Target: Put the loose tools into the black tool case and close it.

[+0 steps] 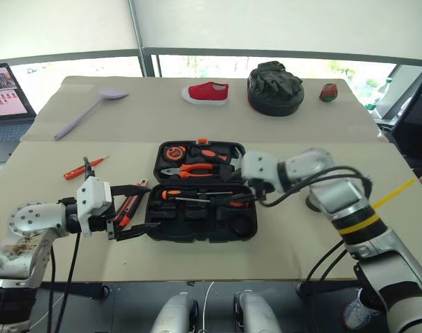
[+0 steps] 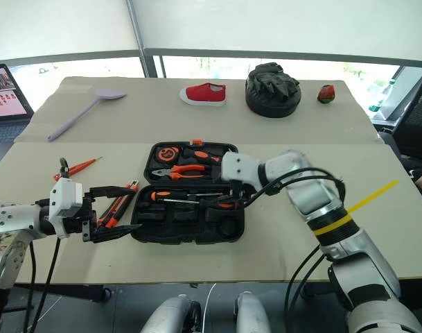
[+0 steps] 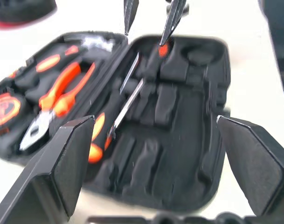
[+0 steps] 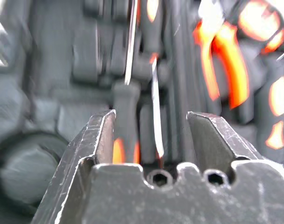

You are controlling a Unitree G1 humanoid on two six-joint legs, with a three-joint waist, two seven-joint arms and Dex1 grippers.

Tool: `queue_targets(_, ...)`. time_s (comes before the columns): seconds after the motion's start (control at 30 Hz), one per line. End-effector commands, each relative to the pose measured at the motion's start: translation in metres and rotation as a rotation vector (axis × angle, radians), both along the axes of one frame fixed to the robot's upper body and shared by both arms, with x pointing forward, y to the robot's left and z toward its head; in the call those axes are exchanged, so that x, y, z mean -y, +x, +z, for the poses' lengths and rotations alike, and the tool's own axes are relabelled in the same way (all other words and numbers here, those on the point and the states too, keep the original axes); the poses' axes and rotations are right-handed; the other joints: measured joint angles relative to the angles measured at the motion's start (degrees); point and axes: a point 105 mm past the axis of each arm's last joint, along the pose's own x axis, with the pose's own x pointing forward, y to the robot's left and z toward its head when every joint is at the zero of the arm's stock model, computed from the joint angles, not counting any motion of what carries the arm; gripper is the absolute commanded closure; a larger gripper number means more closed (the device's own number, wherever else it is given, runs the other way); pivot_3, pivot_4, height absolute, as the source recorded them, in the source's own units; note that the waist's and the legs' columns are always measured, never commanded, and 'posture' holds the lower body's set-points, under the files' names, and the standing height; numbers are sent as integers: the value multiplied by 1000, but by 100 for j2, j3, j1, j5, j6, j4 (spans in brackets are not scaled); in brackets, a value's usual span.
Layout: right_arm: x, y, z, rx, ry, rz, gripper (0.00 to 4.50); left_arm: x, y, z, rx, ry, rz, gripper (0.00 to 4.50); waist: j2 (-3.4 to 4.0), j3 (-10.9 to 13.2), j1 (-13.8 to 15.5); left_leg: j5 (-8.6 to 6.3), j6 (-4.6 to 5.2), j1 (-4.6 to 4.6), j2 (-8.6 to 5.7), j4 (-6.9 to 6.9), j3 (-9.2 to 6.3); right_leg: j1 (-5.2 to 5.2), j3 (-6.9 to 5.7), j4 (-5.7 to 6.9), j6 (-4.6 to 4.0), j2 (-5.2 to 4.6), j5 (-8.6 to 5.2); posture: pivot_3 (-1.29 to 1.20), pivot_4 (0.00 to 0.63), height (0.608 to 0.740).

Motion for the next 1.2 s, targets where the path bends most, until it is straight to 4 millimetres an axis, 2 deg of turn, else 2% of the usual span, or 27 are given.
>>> queue_targets(0.03,-14,-2,-7,-2,125,25,2680,3,2,3,30,-8,-13,0,0,0,-29,0,0,3,1,-2,0,-1,2,2,-1,1,0,0,150,740)
queue_targets(0.2,-21,2,-35,22,76,17,4396,5,3,1,22,-8,-14,0,0,0,-43,2,-7,-1,-3,-3,2,-10,3,12,-2,4,0,0,150,740)
queue_targets(0.4,-26,4,-70,-6,2,-4,4461,1,6,-1,14,18,4,0,1,0,-46,8,-18,6,-5,-3,2,-7,3,14,-2,9,0,0,150,740)
queue_targets(0.73,-45,-7,-87,12,-79,97,4461,-7,7,-5,4,40,38,0,1,-1,-111,5,-26,23,3,-9,2,1,5,17,-7,11,-3,0,150,740)
queue_targets(0.77,-47,-7,-85,12,-64,90,4461,-8,7,-4,10,37,51,0,1,-1,-121,5,-27,24,4,-10,2,0,5,18,-9,12,-4,0,150,740)
queue_targets(0.9,-33,6,-50,90,81,23,4461,-25,6,-3,23,9,137,0,1,-1,-163,3,-29,25,8,-13,2,-3,5,21,-12,14,-6,0,150,740)
queue_targets(1.0,-11,-4,-27,22,211,21,4461,-48,-4,-1,-35,-79,221,0,2,0,-153,3,-29,20,8,-14,0,-6,2,19,-13,10,-6,0,150,740)
queue_targets(1.03,-2,-9,-22,6,234,10,3907,-59,-9,-2,-53,-110,268,0,2,0,-147,2,-27,16,7,-14,0,-7,2,16,-13,7,-6,0,150,740)
queue_targets(1.07,8,-12,-20,11,247,-7,3798,-74,-13,-4,-58,-127,329,0,3,0,-133,-2,-21,12,7,-14,0,-9,2,16,-13,6,-6,0,150,740)
queue_targets(1.1,15,-16,-19,19,251,-23,3500,-87,-18,-7,-67,-132,384,0,3,1,-97,-8,-12,10,8,-13,0,-8,3,17,-12,2,-6,0,150,740)
queue_targets(1.17,30,-24,-18,55,270,-56,2739,-117,-27,-14,-67,-125,526,0,3,1,-66,-13,-7,14,6,-10,1,-3,-2,6,-11,-4,-6,0,150,740)
queue_targets(1.2,39,-30,-13,78,327,-67,2398,-140,-33,-18,-65,-118,637,0,3,1,-61,-14,-8,16,7,-10,1,1,-2,1,-12,-4,-6,0,150,740)
